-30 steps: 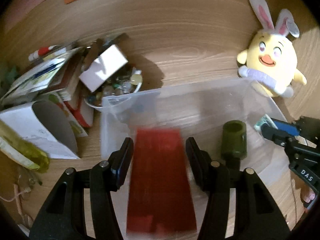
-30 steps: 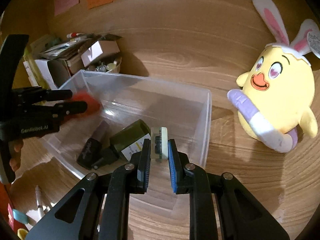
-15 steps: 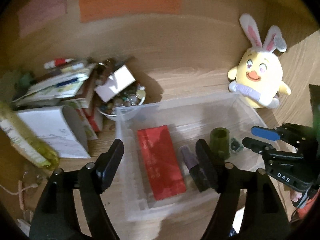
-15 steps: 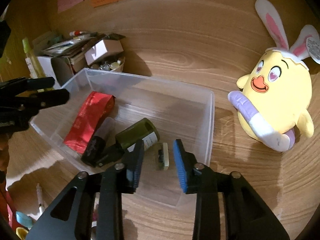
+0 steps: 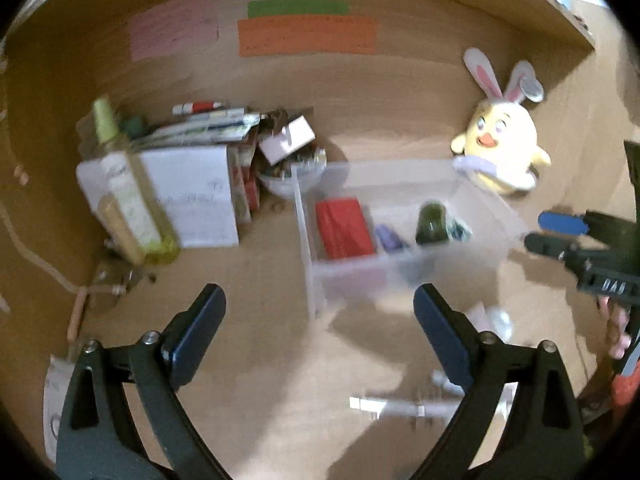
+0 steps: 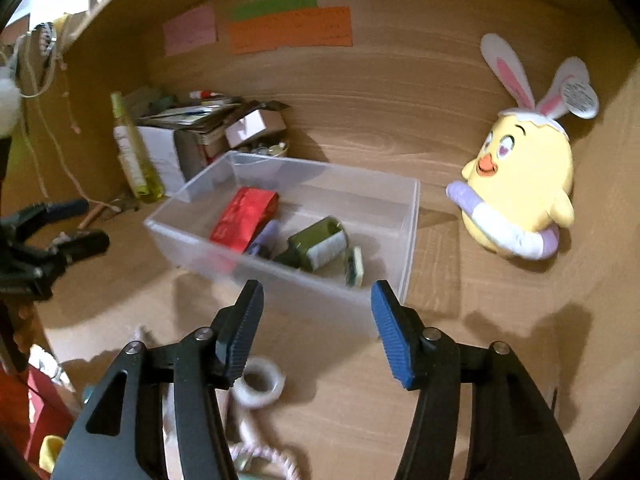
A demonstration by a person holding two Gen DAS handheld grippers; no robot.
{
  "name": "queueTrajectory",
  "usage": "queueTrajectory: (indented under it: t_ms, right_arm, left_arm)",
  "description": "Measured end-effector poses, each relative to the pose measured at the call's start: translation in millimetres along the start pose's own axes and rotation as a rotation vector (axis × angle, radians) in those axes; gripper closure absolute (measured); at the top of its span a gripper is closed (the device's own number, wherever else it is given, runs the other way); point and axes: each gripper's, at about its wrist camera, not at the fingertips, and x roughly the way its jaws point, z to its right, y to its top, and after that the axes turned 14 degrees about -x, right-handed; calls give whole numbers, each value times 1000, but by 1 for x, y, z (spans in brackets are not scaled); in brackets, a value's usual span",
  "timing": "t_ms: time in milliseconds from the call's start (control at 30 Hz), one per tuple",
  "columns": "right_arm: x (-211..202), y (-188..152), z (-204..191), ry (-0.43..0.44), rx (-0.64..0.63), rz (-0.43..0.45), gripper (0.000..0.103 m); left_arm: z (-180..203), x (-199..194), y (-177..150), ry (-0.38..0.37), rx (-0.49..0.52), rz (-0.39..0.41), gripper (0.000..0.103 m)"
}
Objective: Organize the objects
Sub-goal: 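Grasp the blue tape roll with the left tool while the right tool grasps the mint tube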
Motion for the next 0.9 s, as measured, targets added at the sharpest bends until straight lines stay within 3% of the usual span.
queueTrajectory:
  t_ms: [300,600,767,867,900]
  right_arm:
    - [-35,-60,-31,29,33,2,48]
    - [-45,-100,-63,73,4,-29,48]
    - [-43,-113,-75,57,-46,-58,48]
    - [-40,-118,-78,43,-66,-69,48]
    - [-38,-119,-79,31,-73,-75,48]
  left_arm:
    - [4,-23,-74,-17,-33,-76,7]
    - [21,-26,-122,-43,-64,-128,7]
    - [25,-23,-138,-23,-74,-110,7]
    - [26,-18,-142,-23,-86,-111,18]
    - [26,-15,-144,-18,-86,-115,26]
